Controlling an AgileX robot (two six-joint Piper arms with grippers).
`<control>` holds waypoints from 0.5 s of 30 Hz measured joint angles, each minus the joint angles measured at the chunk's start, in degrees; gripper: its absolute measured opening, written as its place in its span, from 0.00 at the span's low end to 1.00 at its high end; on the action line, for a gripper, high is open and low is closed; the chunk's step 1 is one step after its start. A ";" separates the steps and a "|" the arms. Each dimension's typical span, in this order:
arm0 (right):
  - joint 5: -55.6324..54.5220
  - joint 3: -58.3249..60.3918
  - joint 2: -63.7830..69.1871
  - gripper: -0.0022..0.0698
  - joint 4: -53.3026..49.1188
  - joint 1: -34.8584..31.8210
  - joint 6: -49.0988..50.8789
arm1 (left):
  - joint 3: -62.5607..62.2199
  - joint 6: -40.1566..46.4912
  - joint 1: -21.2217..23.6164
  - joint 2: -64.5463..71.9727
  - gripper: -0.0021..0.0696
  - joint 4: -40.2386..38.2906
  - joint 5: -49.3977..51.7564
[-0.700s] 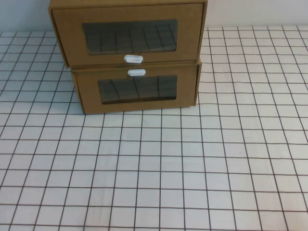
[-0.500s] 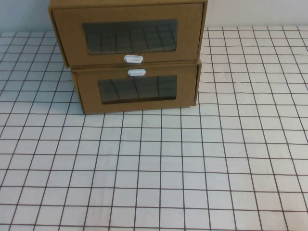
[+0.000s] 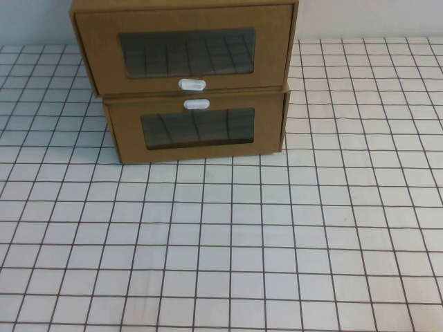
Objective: Open the shoe box
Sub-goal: 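Pull the top drawer of the cardboard box fully open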
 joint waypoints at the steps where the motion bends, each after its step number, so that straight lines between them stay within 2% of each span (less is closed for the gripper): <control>1: 0.00 0.00 0.00 0.01 0.00 0.00 0.00 | 0.00 0.00 0.00 0.00 0.03 0.00 0.00; 12: 0.00 0.00 0.00 0.01 0.00 0.00 0.00 | 0.00 0.00 0.00 0.00 0.03 -0.23 0.00; 15: 0.00 0.00 0.00 0.01 0.00 0.00 0.00 | 0.00 -1.78 0.00 0.00 0.03 -2.60 -0.86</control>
